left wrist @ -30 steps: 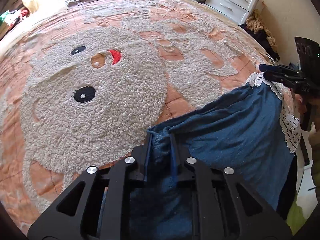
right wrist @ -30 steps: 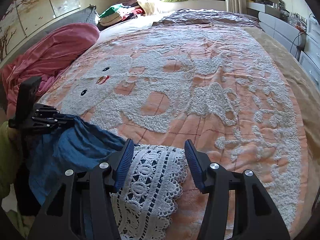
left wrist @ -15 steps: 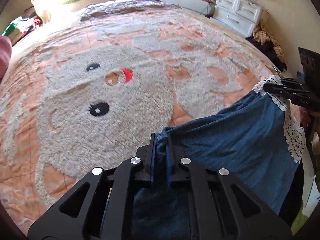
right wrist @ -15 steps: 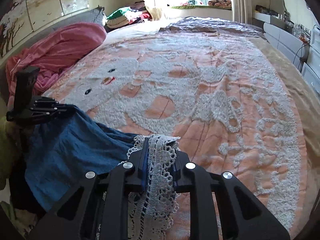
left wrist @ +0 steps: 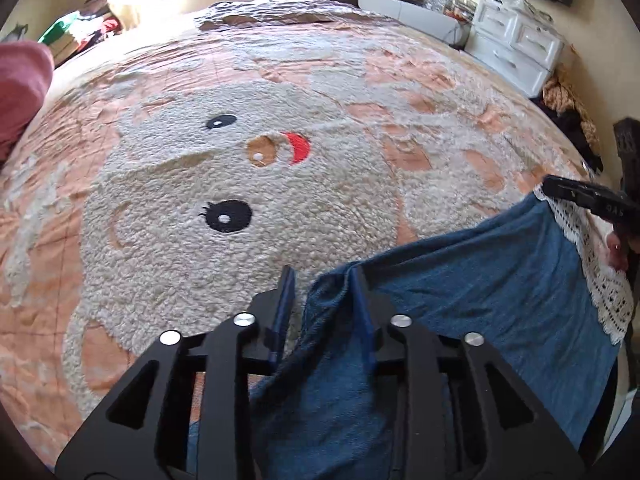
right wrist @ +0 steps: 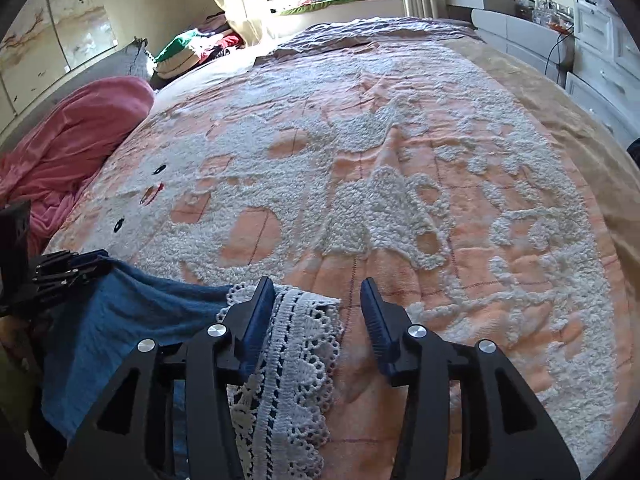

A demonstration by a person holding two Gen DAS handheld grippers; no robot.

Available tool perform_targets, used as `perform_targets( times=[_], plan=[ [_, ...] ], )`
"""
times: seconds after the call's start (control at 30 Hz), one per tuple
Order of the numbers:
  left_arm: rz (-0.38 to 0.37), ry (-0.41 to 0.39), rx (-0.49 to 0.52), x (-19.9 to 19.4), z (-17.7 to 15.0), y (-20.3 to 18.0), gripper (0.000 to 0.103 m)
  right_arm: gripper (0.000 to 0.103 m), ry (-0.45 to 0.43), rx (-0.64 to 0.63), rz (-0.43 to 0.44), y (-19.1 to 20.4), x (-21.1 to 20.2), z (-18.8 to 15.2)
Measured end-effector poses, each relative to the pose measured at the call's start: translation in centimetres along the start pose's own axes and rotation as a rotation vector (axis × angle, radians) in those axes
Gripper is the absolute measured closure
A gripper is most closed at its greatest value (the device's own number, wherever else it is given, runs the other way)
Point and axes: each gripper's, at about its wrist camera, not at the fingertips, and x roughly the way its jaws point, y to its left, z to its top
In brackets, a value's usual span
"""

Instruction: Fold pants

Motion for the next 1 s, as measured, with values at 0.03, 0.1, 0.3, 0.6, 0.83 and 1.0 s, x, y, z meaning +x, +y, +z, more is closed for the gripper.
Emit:
perform_targets(
  times=[0.03,0.1,0.3,0.6,0.83,1.0],
  plan=[
    [0.004,-0.015,-0.016,-0.6,0.0,0.3,0.077,0.056,-0.019,0.001,-0.007,0.0,-0.8,0.0],
    [0.015,-0.038,-0.029,-1.9,-0.1,0.5,0.076,0.037,-0.055,0.017,-0.001,-0.2,-3.0,-0.5],
    [0.038,-0.116,-0.064,-7.3,-2.2,0.1,0.059,0.036,-0.077,0.038,0.031,0.0,-8.0,-4.3],
    [0.072,-0.137,-0.025,-11.2,-8.8,-3.7,0.047,0.036,-0.06,0.162,0.089,-0.1,-11.3,-11.3],
    [0.181,-0.111,-0.003,-12.4,-11.2,-3.7,0.042,0.037,-0.039,0.169,0.121,2.0,-12.2,-14.1],
    [0.273,-0.081,0.002,-12.4,-12.3,-3.1,0.04,0.061,0.008,0.199,0.116,2.5,-11.2,-14.3]
  ],
)
